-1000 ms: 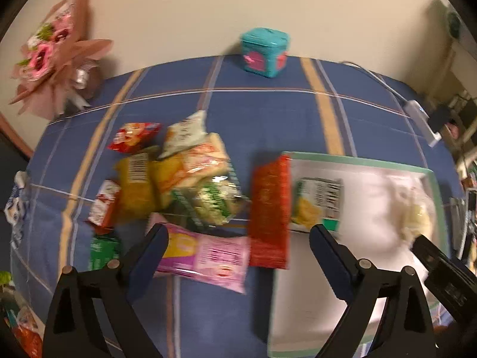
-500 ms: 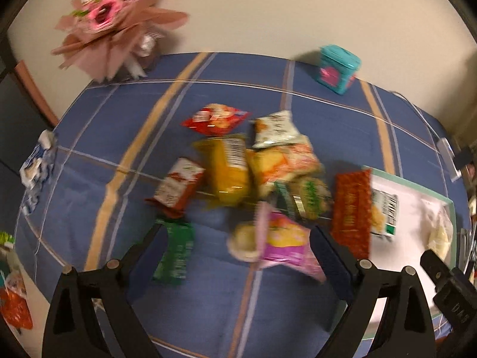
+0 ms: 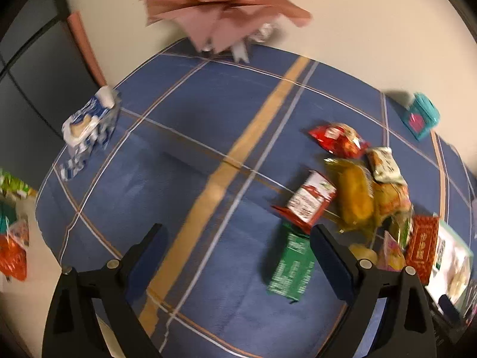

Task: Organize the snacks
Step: 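Move both tools back over the snack pile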

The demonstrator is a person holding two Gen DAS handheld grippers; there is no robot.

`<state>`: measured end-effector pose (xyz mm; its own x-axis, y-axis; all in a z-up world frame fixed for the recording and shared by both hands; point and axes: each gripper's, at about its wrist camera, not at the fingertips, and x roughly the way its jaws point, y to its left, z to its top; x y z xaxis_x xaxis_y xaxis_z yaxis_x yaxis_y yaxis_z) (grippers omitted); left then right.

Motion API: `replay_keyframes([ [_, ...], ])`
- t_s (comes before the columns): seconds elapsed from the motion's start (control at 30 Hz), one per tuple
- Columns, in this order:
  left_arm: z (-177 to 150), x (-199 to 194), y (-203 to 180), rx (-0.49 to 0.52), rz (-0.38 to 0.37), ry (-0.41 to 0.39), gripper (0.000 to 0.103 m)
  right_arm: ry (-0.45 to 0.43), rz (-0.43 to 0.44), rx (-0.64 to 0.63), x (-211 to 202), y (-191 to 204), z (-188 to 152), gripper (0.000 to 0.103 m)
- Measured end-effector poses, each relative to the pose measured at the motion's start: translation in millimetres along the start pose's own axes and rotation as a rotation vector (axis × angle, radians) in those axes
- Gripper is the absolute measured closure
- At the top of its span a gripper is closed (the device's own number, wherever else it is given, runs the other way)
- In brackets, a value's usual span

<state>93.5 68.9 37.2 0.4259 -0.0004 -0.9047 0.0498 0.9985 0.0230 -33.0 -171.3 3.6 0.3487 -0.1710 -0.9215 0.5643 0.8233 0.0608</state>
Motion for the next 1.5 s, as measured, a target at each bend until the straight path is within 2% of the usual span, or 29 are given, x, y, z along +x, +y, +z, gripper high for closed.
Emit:
replay_keyframes([
  [0.3, 5.2, 0.8, 22.6, -0.048, -0.015, -0.002, 0.007, -0.03, 0.065, -0.066, -1.1, 39.3, -0.4, 0.0],
  [0.47, 3.0, 12.6, 8.6, -0.021, -0.04, 0.043, 0.007, -0.01, 0.052, -0.057, 9.3, 36.8, 3.1, 0.0],
  [0.6, -0.2, 17.9, -0.7, -0.005, -0.053, 0.062, 0.007, -0.03, 0.051, -0.026, 11.7, 27.8, 10.6, 0.0],
  [0.87, -6.3, 41.3, -15.8, 0.015, -0.074, 0.147, 0.007, -0.068, 0.025, -0.006, 25.5, 18.9, 28.6, 0.0],
  [1.2, -6.2, 49.5, -18.7, 0.013, -0.081, 0.164, 0.007, -0.056, -0.042, -0.067, 49.3, 36.4, 38.8, 0.0],
  [1.5, -6.4, 44.9, -18.8, 0.017, -0.1, 0.154, 0.007, -0.016, -0.098, -0.2, 53.5, 59.8, 21.8, 0.0],
])
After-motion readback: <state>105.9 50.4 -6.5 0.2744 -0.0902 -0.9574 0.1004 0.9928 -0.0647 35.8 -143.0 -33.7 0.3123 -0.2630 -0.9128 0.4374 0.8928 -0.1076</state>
